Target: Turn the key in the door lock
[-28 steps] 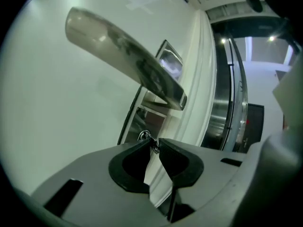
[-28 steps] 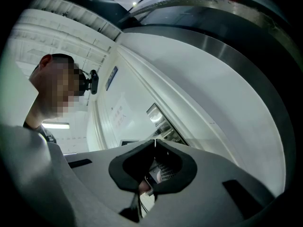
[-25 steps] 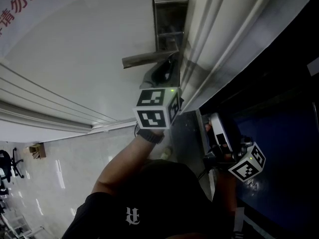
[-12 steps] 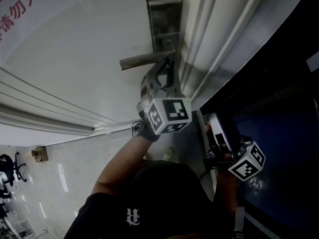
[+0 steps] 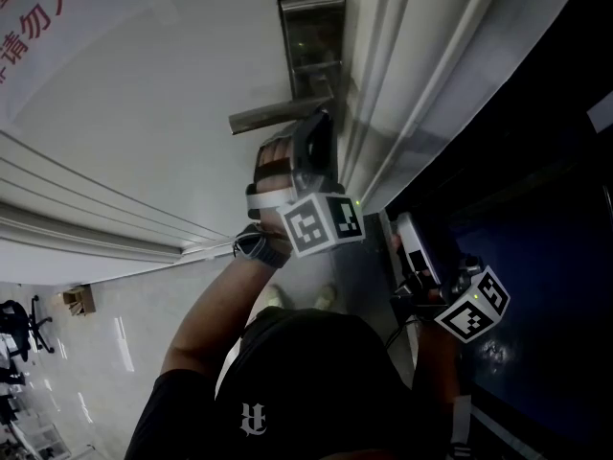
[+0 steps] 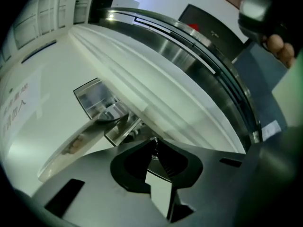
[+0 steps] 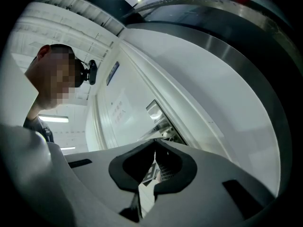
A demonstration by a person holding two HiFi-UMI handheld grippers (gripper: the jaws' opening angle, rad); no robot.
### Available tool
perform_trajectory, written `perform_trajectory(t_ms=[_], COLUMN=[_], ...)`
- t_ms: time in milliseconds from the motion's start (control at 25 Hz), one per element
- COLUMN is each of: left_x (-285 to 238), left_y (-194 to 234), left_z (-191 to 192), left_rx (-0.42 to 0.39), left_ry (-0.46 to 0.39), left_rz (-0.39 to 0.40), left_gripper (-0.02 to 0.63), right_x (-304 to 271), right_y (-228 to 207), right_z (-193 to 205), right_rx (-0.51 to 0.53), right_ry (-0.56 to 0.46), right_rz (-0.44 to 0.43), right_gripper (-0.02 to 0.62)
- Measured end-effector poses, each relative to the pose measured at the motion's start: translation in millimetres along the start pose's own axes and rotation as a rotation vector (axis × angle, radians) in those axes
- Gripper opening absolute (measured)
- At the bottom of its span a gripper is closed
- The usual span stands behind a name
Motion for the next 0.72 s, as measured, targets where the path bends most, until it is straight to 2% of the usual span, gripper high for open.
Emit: perform_trajectory(t_ms=[160, 480, 720], left_x=[0, 0, -1], left_y=[-2, -6, -8], left_z=[0, 0, 2], left_rx=[-0.110, -0.313, -0.558], left_ry=[0.003, 0.005, 0.021], left_rz=[-0.011, -0.044, -0.098], left_gripper=[0.038, 0.029, 0.019], right_x=[-8, -31, -45], right_y=[-5, -5, -10], right_z=[-1, -9, -7], right_rx=[0.039, 0.194, 0.306], right_ry=[0.024, 0.106, 0.155], right_rz=[0.007, 0.002, 0.053], right_gripper=[0.015, 0.015, 0.015])
Point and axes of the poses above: the fingertips, and each gripper's own axes: x backward along the fingers, y to its left, z out of its underside, the point moved 6 cm from there along x, backward along the fingers, and after that the axes turned 6 degrees about y, right-handed, at the moved point
